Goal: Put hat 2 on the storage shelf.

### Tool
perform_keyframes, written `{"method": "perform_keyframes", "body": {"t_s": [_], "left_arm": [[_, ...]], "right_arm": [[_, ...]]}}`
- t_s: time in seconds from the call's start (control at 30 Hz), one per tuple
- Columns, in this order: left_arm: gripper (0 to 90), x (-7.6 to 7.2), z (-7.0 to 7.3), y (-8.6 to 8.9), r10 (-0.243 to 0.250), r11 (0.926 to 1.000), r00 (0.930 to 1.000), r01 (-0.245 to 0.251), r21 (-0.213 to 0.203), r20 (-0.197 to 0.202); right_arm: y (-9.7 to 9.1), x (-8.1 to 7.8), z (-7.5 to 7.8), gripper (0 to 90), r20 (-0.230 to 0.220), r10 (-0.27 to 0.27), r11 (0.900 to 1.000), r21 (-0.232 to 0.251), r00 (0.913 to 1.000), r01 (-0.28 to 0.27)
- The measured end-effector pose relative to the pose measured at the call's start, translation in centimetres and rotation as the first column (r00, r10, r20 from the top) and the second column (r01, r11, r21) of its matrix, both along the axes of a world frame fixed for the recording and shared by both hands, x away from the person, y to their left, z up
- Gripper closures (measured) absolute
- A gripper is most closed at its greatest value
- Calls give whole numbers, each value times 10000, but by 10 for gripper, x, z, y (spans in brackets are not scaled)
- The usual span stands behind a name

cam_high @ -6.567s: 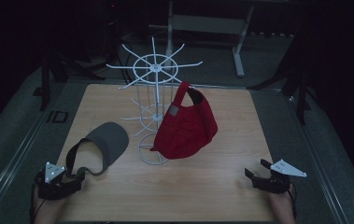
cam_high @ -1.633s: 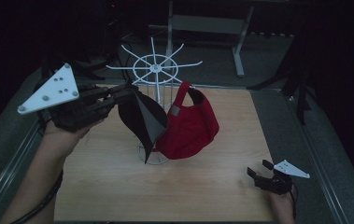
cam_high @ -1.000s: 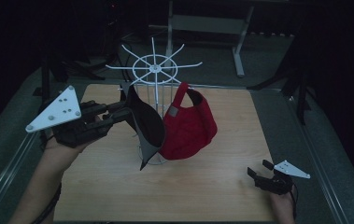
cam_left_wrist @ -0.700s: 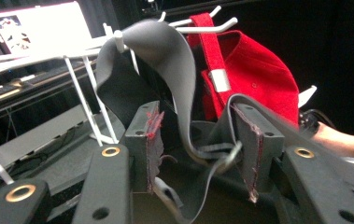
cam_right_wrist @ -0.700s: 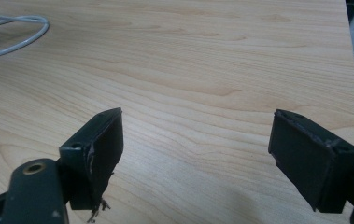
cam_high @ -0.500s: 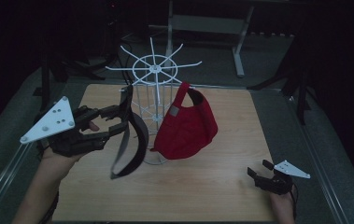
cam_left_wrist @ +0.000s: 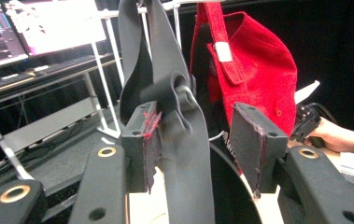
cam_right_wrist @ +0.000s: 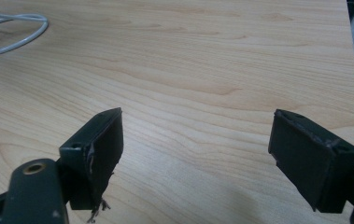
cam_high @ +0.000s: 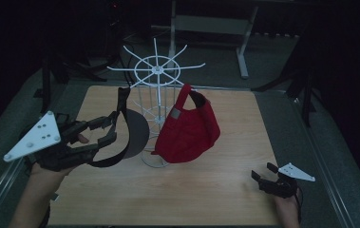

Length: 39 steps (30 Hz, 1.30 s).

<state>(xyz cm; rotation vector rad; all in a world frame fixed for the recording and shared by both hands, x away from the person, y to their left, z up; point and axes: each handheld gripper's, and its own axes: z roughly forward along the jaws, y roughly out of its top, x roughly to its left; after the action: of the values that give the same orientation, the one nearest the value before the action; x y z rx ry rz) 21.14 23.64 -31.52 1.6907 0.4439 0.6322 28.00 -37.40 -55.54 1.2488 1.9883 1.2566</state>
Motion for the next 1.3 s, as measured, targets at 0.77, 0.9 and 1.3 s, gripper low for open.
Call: {"method": "perform_keyframes", "body": {"t_s": [0.77, 0.9, 1.3], "left_arm": [[522, -14, -50, 62, 1518, 9877, 9872, -1533, -301, -480], [522, -8, -69, 74, 1877, 9804, 9794, -1914, -462, -741], [520, 4, -122, 88, 2807, 9587, 9511, -2842, -95, -1293]], "right_arm": [[0, 0, 0, 178, -27, -2, 10000, -52, 10000, 2], [1, 0, 0, 178, -16, 8, 10000, -70, 10000, -8], [1, 0, 0, 178, -10, 12, 10000, -70, 10000, -12]]}}
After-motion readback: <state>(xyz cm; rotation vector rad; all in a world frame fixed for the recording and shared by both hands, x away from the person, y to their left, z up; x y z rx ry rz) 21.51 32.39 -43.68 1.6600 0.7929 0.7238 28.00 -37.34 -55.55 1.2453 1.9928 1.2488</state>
